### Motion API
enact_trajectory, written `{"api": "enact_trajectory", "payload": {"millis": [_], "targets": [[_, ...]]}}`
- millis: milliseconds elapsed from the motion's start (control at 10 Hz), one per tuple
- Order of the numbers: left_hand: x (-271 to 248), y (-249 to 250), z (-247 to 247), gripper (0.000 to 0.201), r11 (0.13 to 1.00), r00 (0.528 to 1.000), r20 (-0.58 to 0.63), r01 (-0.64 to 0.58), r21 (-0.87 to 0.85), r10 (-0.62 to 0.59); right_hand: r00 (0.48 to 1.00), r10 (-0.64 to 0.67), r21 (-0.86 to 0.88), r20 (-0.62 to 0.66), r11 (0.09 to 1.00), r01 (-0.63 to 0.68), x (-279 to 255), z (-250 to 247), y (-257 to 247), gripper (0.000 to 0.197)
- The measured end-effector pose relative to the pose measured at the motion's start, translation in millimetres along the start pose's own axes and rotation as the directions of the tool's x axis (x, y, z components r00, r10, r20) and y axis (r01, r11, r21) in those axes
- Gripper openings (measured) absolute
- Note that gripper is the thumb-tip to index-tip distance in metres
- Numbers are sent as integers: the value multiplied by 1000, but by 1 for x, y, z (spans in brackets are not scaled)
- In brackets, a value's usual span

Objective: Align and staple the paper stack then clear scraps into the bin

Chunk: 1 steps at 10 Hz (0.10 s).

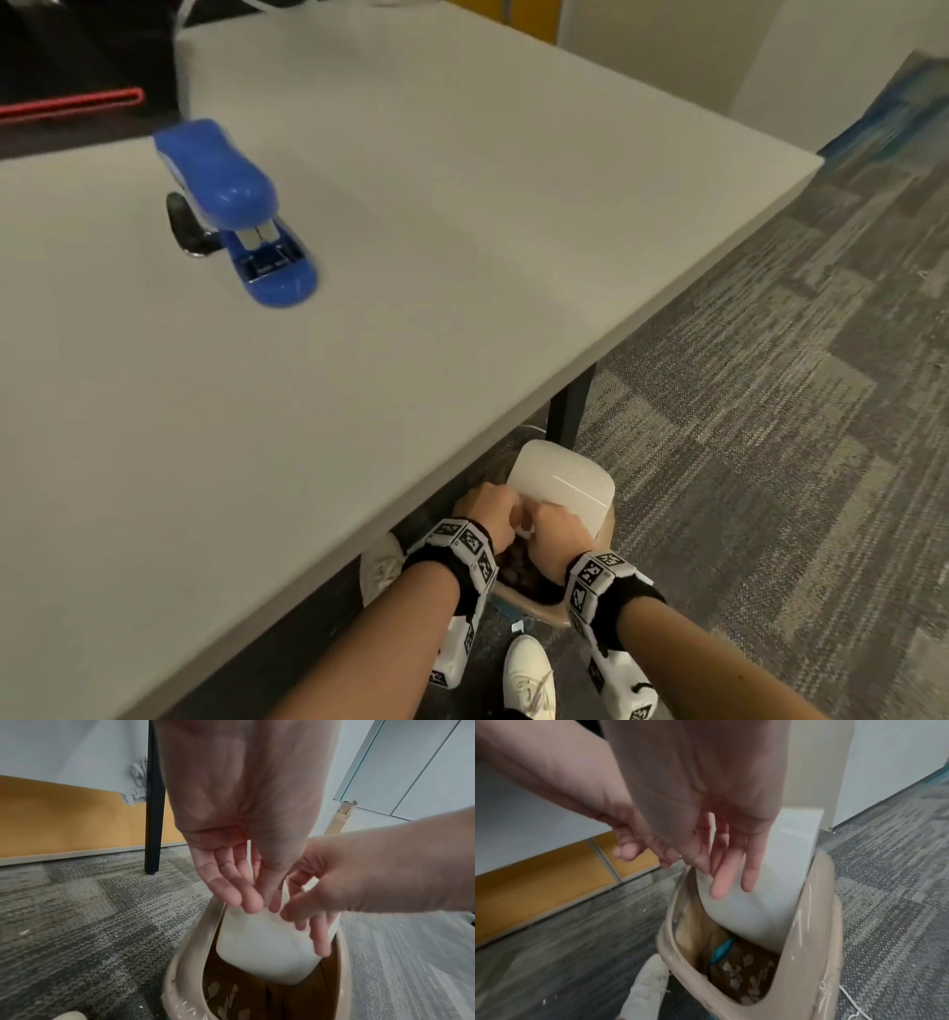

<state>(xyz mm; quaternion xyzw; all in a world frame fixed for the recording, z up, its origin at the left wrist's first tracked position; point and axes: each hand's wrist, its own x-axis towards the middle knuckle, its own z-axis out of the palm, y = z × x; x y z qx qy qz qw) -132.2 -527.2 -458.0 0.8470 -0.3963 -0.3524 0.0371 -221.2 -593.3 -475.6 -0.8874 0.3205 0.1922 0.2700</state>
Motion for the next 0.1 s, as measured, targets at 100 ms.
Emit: {"api": "enact_trajectory", "payload": {"millis": [100], "targets": [[-25,0,-8,24,999,999,-49,-14,-40,12,997,11,11,-77,1000,-10,-23,-18,-13,27]]}}
